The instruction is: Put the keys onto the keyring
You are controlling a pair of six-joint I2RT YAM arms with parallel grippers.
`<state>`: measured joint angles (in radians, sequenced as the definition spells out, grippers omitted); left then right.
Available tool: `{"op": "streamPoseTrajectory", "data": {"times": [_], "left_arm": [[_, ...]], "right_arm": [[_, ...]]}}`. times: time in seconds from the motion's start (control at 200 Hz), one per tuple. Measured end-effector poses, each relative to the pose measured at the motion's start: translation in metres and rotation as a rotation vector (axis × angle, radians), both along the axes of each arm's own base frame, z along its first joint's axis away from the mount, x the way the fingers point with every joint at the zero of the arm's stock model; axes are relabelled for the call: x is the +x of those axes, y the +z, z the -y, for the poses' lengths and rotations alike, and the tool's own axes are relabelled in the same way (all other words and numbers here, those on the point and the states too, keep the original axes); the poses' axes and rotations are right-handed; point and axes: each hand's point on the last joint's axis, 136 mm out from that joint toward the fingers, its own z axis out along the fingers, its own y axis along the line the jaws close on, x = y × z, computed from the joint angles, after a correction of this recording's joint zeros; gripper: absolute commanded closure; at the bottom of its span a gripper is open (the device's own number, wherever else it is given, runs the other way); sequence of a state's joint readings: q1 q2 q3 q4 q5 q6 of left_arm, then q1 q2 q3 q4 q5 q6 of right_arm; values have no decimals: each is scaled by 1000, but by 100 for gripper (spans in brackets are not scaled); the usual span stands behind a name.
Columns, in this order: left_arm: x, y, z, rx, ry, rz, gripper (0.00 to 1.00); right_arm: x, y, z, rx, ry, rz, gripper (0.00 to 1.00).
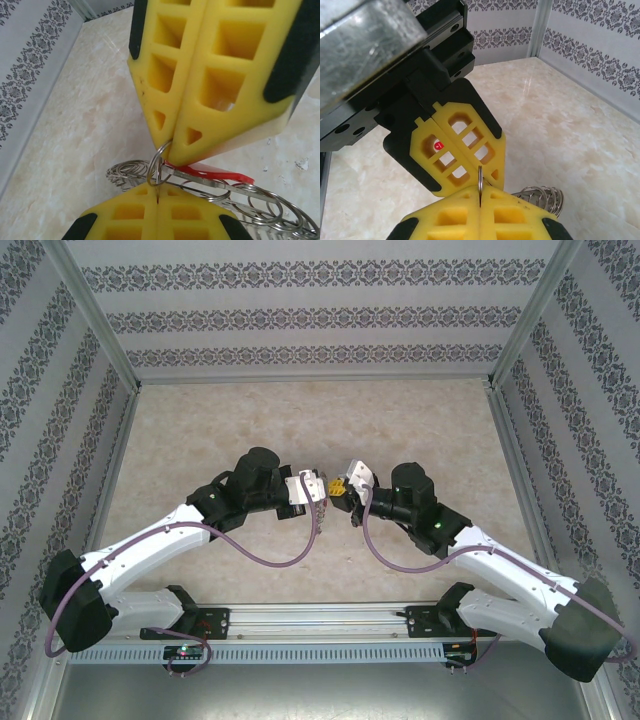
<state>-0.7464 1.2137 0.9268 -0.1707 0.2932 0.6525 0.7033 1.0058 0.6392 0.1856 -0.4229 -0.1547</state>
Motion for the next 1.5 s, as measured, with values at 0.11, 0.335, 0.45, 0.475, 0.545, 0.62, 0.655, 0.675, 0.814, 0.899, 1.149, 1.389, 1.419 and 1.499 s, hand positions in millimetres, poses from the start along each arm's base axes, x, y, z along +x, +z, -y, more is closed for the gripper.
{"op": "streamPoseTrajectory", "data": {"times": [0.11, 0.335, 0.45, 0.475, 0.545, 0.62, 0.655, 0.675, 0.814, 0.899, 1.149, 1.389, 1.419, 1.499], "left_arm": [[0, 0, 0, -4, 7, -5, 100], [3, 4, 0, -17, 26, -13, 100], [5, 9, 1, -26, 34, -11, 100], [5, 9, 1, -28, 36, -11, 100], [7, 11, 2, -32, 40, -13, 100], [9, 13, 4, -37, 43, -16, 100], [9, 13, 4, -37, 43, -17, 100], [9, 13, 4, -37, 43, -17, 100], [8, 13, 5, -41, 40, -21, 100], [8, 13, 5, -41, 38, -22, 100], [8, 13, 5, -41, 38, -21, 100], [7, 13, 5, -46, 39, -29, 100], [7, 13, 6, -48, 40, -31, 100], [7, 13, 5, -51, 43, -36, 100]], "right_arm": [[0, 0, 0, 1, -1, -3, 100], [1, 1, 2, 8, -16, -10, 100], [0, 4, 3, 17, -19, -5, 100], [-1, 5, 4, 18, -19, -4, 100], [-2, 5, 5, 20, -20, -2, 100], [-2, 6, 5, 21, -20, -1, 100], [-2, 5, 5, 21, -20, -1, 100], [-2, 5, 5, 21, -21, -2, 100], [1, 2, 8, 16, -38, -10, 100], [5, 1, 10, 13, -59, -10, 100], [11, 2, 18, 14, -99, -11, 100], [11, 2, 18, 13, -100, -13, 100], [11, 2, 18, 13, -99, -13, 100], [11, 2, 18, 13, -99, -13, 100]]}}
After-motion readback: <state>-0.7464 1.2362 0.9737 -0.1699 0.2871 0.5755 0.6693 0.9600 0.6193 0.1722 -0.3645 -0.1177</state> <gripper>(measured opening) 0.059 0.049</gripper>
